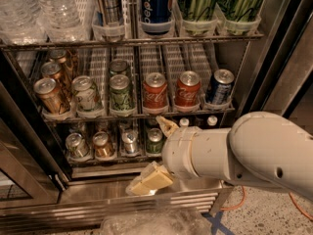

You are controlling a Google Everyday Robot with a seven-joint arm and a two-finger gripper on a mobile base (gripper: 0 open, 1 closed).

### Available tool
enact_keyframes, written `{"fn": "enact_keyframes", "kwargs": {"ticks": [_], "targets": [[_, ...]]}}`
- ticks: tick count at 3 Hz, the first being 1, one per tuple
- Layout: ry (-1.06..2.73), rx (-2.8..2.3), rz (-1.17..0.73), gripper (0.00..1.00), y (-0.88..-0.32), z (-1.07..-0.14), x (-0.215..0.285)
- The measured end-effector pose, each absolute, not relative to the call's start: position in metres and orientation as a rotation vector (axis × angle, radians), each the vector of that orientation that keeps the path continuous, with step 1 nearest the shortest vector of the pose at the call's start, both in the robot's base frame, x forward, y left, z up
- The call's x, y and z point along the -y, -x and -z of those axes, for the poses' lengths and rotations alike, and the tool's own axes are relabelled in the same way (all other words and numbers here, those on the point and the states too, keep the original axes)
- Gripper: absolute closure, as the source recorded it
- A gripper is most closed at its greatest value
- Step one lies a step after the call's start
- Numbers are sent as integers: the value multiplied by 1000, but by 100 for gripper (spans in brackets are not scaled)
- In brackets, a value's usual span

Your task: Pick orange can from bottom shelf of fridge

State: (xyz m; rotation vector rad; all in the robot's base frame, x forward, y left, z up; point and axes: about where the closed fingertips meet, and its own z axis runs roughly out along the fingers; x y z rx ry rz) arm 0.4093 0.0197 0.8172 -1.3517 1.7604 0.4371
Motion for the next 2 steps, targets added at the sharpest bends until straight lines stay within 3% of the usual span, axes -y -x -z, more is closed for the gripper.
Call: {"fn": "enact_keyframes", "kwargs": {"ticks": [2], "targets": [[1175, -1737, -430, 0, -426, -740, -13]]}}
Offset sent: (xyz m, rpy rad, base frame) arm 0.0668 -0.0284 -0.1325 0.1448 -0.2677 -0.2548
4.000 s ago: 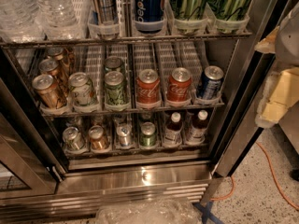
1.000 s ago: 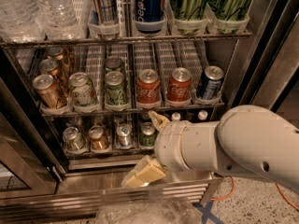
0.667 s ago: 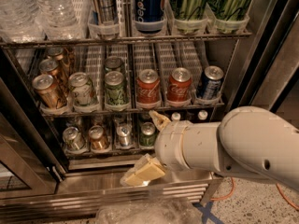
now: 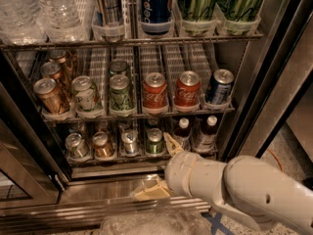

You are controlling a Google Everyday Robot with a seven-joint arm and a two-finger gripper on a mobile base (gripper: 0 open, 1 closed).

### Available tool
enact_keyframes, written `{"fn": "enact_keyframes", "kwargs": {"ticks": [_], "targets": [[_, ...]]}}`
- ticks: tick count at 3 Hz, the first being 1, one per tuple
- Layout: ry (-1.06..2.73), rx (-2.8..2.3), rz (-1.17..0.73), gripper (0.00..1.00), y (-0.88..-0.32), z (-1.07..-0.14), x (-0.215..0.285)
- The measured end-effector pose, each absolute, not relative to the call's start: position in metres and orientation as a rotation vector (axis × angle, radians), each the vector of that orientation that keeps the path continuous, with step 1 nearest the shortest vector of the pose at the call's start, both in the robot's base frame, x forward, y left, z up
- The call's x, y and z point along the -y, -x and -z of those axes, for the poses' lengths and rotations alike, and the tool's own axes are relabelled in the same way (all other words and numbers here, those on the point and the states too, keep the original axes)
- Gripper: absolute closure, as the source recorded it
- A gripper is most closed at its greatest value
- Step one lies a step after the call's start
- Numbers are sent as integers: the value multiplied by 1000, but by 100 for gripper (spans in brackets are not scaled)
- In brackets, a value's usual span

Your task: Pick orange can from bottom shelf of fridge

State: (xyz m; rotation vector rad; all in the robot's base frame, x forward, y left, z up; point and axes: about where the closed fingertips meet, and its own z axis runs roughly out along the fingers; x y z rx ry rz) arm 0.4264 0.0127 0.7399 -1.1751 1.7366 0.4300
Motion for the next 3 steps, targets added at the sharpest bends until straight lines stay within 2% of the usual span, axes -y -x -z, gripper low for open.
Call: {"fn": "enact_keyframes", "kwargs": {"ticks": [3], "targets": [[1144, -1437, -202, 0, -469, -689, -64]]}}
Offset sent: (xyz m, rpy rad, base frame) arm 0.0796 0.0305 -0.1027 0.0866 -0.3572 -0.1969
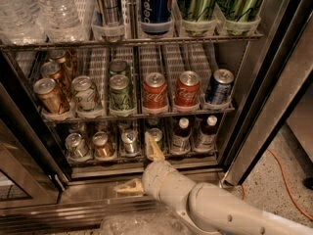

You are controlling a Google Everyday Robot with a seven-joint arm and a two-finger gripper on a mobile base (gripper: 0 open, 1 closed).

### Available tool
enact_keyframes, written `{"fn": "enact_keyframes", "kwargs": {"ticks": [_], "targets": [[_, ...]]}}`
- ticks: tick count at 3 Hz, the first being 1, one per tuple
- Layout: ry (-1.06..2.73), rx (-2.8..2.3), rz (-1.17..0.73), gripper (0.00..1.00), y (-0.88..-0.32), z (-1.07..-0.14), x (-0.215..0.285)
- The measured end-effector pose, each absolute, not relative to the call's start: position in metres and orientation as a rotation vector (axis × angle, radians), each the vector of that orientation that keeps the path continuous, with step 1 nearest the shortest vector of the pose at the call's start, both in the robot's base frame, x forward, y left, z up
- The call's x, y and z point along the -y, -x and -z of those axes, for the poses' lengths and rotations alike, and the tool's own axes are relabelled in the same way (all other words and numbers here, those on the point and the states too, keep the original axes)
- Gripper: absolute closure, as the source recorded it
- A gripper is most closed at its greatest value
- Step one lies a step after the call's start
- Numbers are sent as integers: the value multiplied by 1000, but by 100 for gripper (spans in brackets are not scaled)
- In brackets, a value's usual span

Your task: Pick orange can from bottom shelf of fridge

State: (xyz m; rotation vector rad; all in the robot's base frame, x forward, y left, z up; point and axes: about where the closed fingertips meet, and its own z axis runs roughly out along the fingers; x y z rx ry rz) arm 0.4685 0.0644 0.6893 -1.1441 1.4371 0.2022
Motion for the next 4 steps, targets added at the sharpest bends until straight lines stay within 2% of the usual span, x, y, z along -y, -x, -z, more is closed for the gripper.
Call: {"fn": "enact_keyframes", "kwargs": {"ticks": [1, 3, 4], "targets": [[1032, -1401, -164, 0, -492, -677, -57], [994, -1401, -215, 0, -490, -660, -62], [953, -1403, -349, 0, -493, -656, -69]]}}
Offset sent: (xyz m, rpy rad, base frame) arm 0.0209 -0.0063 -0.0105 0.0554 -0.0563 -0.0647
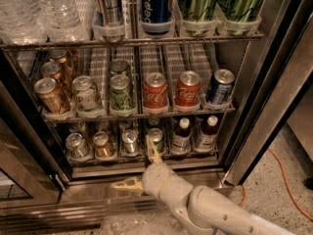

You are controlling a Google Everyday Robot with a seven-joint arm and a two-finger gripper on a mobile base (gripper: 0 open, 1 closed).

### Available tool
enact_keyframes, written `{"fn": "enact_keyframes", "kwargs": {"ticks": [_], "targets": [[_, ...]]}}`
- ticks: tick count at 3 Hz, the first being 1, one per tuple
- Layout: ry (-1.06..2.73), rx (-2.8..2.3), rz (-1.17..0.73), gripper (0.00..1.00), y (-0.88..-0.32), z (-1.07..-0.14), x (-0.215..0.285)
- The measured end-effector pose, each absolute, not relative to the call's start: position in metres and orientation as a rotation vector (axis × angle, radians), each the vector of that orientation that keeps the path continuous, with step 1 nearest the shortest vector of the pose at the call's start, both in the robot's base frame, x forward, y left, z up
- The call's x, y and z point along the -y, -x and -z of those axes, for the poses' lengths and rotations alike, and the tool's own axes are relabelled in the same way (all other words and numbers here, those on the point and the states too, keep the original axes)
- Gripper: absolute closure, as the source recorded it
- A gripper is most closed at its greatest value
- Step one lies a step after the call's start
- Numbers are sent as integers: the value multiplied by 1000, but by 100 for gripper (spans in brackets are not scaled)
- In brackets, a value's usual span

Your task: Pick orange can from bottom shelf of fridge

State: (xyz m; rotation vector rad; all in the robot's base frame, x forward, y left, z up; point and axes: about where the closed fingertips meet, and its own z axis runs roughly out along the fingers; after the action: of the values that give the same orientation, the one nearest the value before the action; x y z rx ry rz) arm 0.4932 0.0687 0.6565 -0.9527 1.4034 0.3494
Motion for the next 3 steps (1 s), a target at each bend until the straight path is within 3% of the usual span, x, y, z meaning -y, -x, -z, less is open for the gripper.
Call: {"fn": "enact_keyframes", "kwargs": {"ticks": [1, 3], "targets": [[861, -1348, -524, 0, -484, -662, -98], [686, -1374, -577, 0, -476, -644, -118]]}}
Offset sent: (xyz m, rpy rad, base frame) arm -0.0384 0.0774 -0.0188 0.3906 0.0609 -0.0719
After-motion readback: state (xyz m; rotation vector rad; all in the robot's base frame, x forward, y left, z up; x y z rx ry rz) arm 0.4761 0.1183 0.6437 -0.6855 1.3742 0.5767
